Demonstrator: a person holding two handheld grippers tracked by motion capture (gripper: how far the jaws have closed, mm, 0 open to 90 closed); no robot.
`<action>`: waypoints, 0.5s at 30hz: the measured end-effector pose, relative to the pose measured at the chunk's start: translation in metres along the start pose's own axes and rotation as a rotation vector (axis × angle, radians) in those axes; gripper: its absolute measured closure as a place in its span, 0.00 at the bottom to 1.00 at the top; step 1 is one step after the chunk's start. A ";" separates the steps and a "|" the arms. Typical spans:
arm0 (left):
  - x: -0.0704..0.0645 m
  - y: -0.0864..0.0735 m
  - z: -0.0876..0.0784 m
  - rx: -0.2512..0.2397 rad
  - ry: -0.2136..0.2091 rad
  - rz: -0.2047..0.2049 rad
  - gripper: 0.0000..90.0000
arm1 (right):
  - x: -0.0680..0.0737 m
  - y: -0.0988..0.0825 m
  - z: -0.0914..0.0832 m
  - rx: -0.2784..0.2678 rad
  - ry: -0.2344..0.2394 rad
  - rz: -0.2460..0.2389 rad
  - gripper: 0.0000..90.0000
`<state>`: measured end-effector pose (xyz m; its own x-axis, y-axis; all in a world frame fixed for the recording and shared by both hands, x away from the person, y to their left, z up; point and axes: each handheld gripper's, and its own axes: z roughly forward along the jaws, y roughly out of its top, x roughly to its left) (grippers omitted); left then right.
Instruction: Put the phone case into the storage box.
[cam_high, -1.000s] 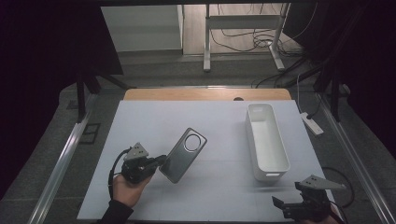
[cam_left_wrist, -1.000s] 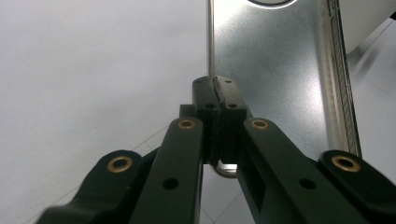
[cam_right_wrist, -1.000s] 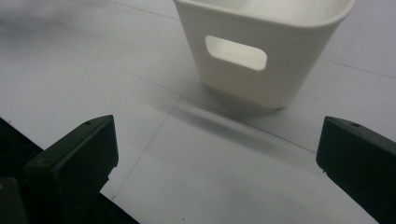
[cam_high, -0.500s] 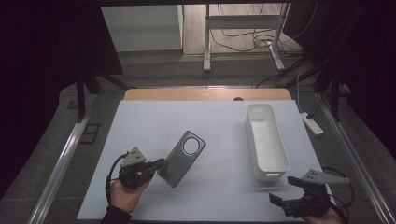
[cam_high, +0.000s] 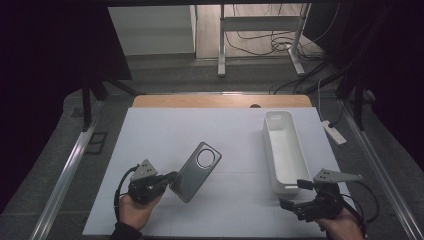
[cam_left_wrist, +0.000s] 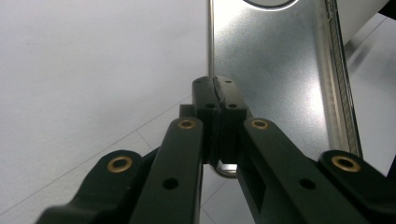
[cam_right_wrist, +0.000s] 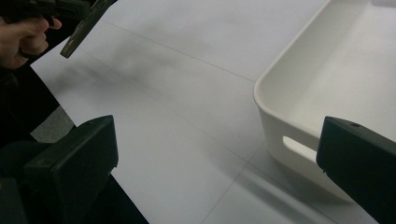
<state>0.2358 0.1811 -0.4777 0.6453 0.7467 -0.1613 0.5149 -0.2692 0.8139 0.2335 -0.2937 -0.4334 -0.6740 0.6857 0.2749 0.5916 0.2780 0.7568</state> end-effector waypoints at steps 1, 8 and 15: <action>0.000 0.000 0.000 -0.001 0.000 0.000 0.99 | 0.000 0.000 0.000 0.000 0.000 0.000 0.00; -0.003 0.000 0.001 -0.004 -0.006 0.010 0.99 | 0.000 0.011 0.008 0.004 0.034 0.013 0.00; -0.005 0.001 0.003 -0.009 -0.011 0.008 0.99 | 0.003 0.024 0.023 0.011 0.073 0.012 0.00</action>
<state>0.2343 0.1751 -0.4779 0.6557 0.7376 -0.1610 0.5044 -0.2693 0.8204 0.2559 -0.2696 -0.4276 -0.6973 0.6379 0.3268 0.6043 0.2780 0.7467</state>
